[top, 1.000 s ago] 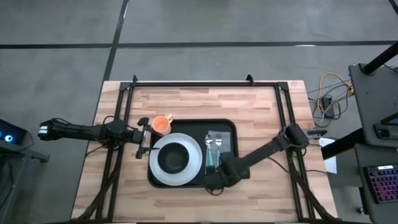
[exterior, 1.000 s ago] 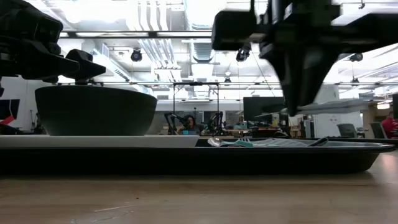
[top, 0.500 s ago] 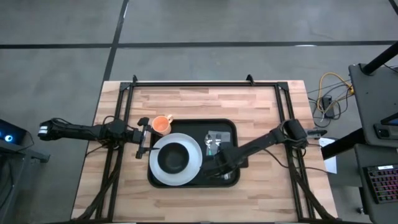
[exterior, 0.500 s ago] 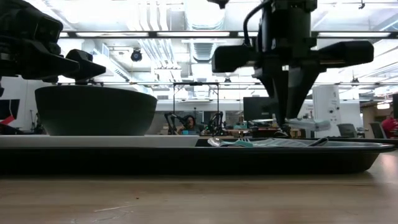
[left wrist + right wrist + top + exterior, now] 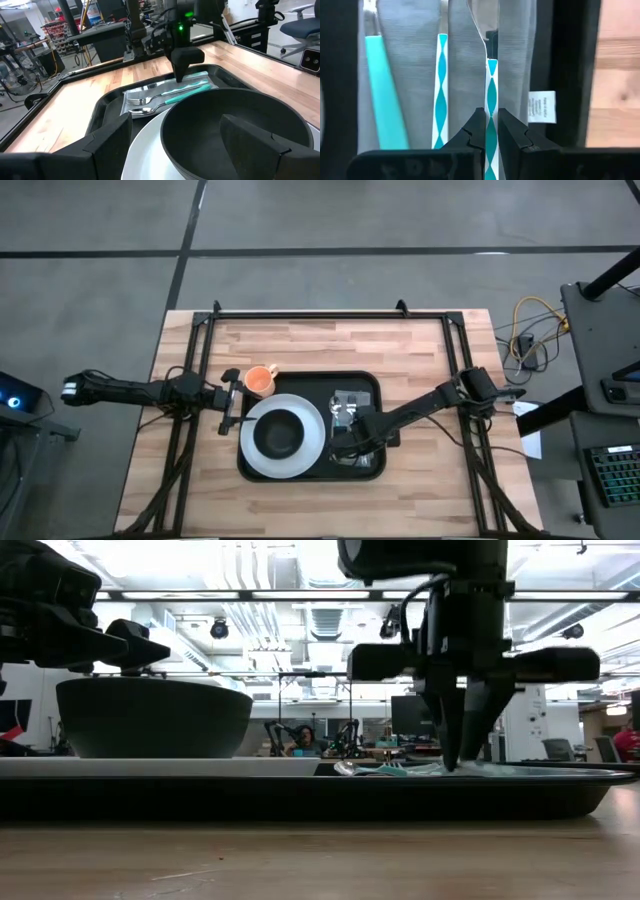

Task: Set up tray
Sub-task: Put the blue patterned knife on the right side of the blue patterned fork of the gray napkin

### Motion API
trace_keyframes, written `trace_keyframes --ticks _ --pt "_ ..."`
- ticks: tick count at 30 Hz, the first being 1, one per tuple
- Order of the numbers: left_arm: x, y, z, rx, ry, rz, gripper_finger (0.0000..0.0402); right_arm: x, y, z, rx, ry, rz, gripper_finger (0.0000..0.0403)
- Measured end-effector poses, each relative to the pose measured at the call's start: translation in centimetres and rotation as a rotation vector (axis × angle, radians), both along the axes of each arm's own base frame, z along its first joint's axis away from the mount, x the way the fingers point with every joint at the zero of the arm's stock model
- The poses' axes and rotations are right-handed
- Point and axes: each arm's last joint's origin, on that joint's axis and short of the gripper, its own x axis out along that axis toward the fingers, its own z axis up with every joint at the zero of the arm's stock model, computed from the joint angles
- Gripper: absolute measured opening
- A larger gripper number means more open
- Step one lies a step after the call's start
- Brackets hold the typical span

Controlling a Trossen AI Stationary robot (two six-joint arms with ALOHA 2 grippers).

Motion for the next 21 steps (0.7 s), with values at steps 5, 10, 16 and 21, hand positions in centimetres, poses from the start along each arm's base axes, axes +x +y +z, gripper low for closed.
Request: trace_keyframes --ticks 5,10,16,21 --pt "0.0 0.0 0.0 0.0 0.0 0.0 0.028 -0.3 -0.4 -1.7 0.01 -0.025 -0.001 0.0018" --pt "0.0 0.0 0.0 0.0 0.0 0.0 0.028 -0.5 -0.7 -2.3 0.024 -0.038 -0.01 0.0018" --pt "0.0 0.0 0.0 0.0 0.0 -0.001 0.028 -0.7 -1.0 -2.0 0.029 -0.044 -0.021 0.0018" --pt "0.0 0.0 0.0 0.0 0.0 -0.001 0.028 -1.3 -1.3 -1.1 0.011 -0.027 -0.055 0.0018"
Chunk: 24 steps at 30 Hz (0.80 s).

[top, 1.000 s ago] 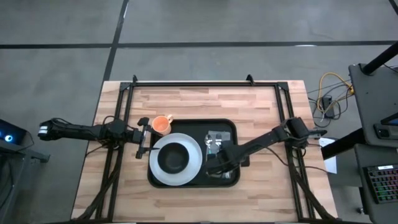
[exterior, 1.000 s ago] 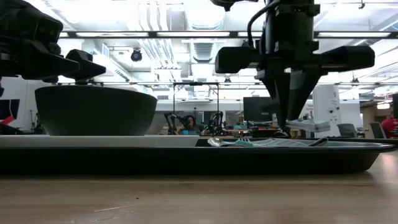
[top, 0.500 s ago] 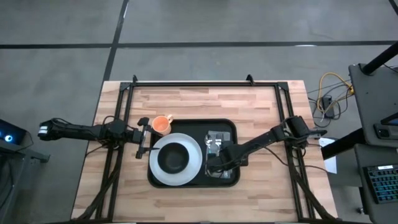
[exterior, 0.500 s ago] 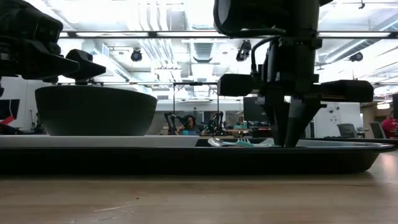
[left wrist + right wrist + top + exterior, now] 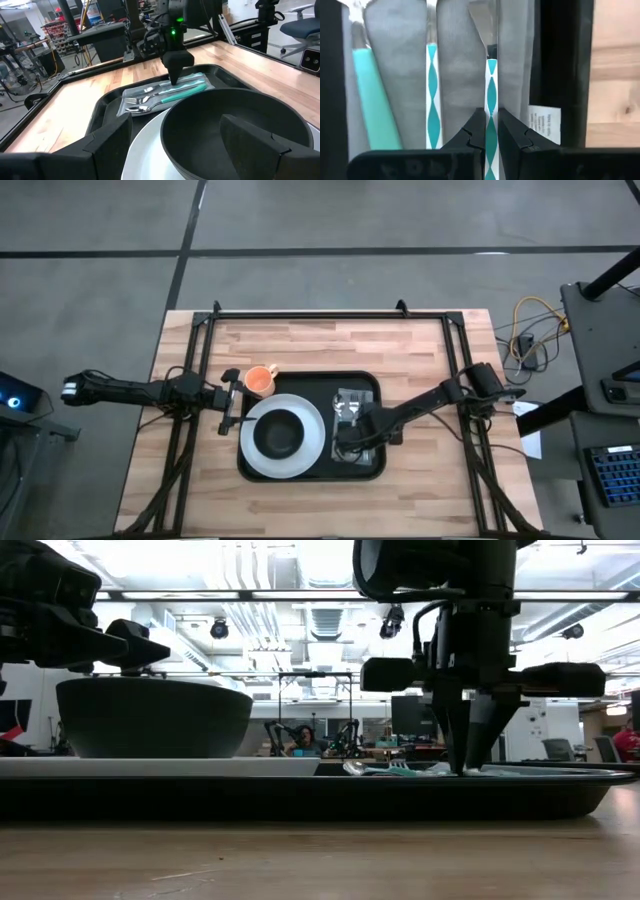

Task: Set up tray
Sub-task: Put the blue patterned knife on the right side of the blue patterned fork of the gray napkin

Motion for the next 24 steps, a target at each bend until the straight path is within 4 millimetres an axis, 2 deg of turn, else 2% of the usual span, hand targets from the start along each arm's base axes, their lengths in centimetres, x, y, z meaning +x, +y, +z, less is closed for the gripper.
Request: trace_keyframes --ticks 10,18,24 --pt "0.0 0.0 0.0 0.0 0.0 0.0 0.028 -0.1 -0.1 0.2 -0.017 -0.007 -0.023 0.0018" --pt "0.0 0.0 0.0 0.0 0.0 0.001 0.028 -0.5 -0.1 -0.6 0.01 0.006 -0.047 0.0019" --pt "0.0 0.0 0.0 0.0 0.0 0.001 0.028 -0.6 -0.1 -0.8 0.01 0.007 -0.046 0.0058"
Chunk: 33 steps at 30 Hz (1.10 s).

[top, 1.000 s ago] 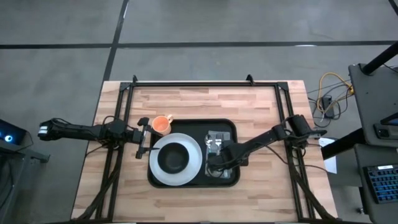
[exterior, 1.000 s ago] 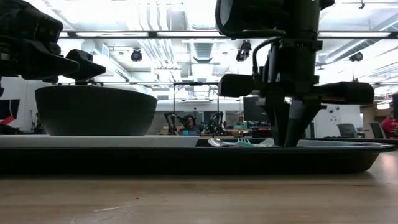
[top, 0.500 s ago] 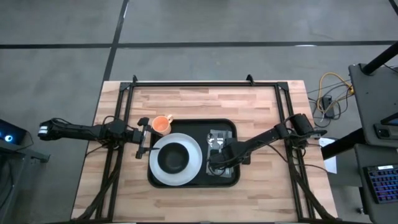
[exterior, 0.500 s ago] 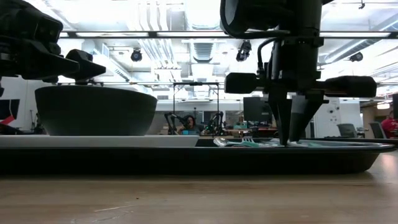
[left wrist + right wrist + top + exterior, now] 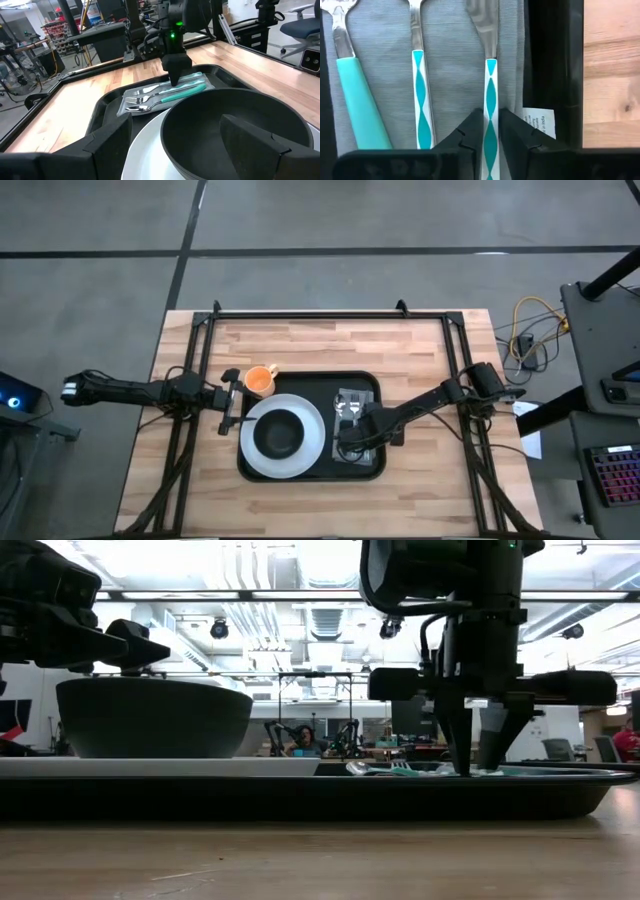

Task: Set up tray
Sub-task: Put the blue patterned knife on the right side of the blue patterned fork of the gray napkin, then return to Home Position

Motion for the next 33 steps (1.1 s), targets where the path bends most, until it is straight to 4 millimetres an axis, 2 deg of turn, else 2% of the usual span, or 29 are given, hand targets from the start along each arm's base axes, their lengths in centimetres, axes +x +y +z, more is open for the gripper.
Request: trace_keyframes --ticks 7,15,25,33 --pt "0.0 0.0 0.0 0.0 0.0 0.0 0.028 0.0 0.0 0.0 -0.002 -0.005 0.004 0.0099" --pt "0.0 0.0 0.0 0.0 0.0 0.0 0.028 0.3 0.1 0.4 -0.002 -0.004 0.038 0.012" --pt "0.0 0.0 0.0 0.0 0.0 0.0 0.028 -0.3 -0.2 3.1 -0.033 0.013 0.093 0.0109" --pt "0.0 0.0 0.0 0.0 0.0 -0.001 0.028 0.9 0.1 5.6 -0.065 -0.075 0.245 0.0101"
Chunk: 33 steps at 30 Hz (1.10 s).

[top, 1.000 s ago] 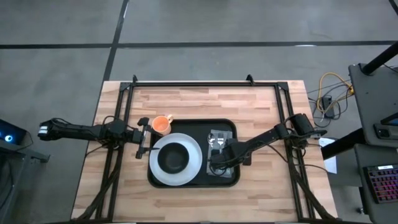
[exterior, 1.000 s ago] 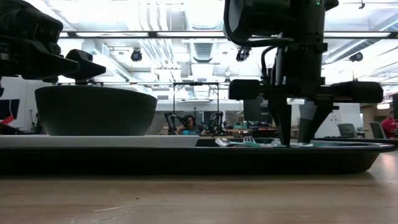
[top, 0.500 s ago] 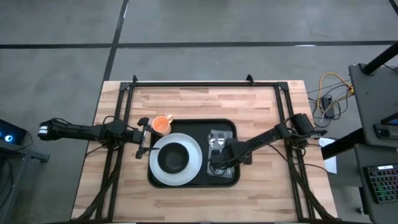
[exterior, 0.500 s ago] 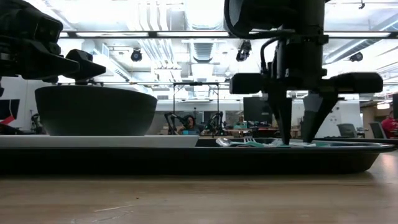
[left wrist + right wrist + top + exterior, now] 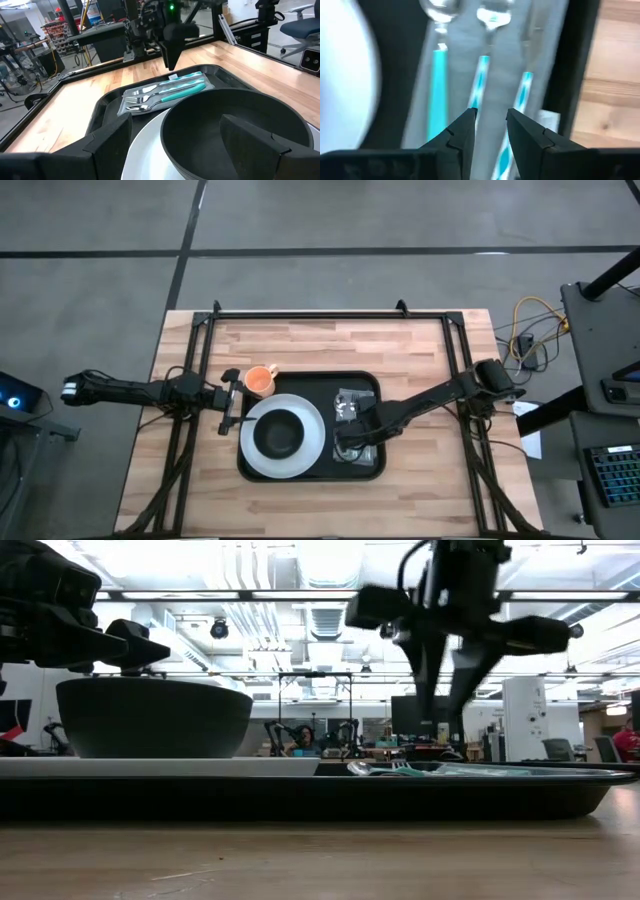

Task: Set up tray
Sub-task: Return to Home Position

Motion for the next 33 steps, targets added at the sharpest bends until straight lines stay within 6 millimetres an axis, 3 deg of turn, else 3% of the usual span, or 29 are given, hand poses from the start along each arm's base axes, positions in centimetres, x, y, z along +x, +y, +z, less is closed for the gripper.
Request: trace_keyframes --ticks 4,9,14,17,24,29,33 --pt "0.0 0.0 0.0 0.0 0.0 0.0 0.028 0.7 0.2 1.0 0.012 -0.055 0.007 0.0096" --pt "0.0 0.0 0.0 0.0 0.0 0.0 0.028 1.2 0.1 1.9 -0.095 -0.078 0.138 0.009" --pt "0.0 0.0 0.0 0.0 0.0 0.0 0.028 1.8 0.6 2.3 -0.302 -0.064 0.47 0.0085" --pt "0.0 0.0 0.0 0.0 0.0 0.001 0.028 2.1 2.4 1.9 -0.445 -0.107 0.683 0.0084" --pt "0.0 0.0 0.0 0.0 0.0 0.001 0.028 1.9 6.5 2.1 -0.579 -0.161 1.154 0.0091" --pt "0.0 0.0 0.0 0.0 0.0 0.001 0.028 1.8 6.9 1.7 -0.654 -0.14 1.298 0.0086" --pt "0.0 0.0 0.0 0.0 0.0 0.001 0.028 2.3 5.8 0.6 -0.669 -0.149 1.412 0.0079"
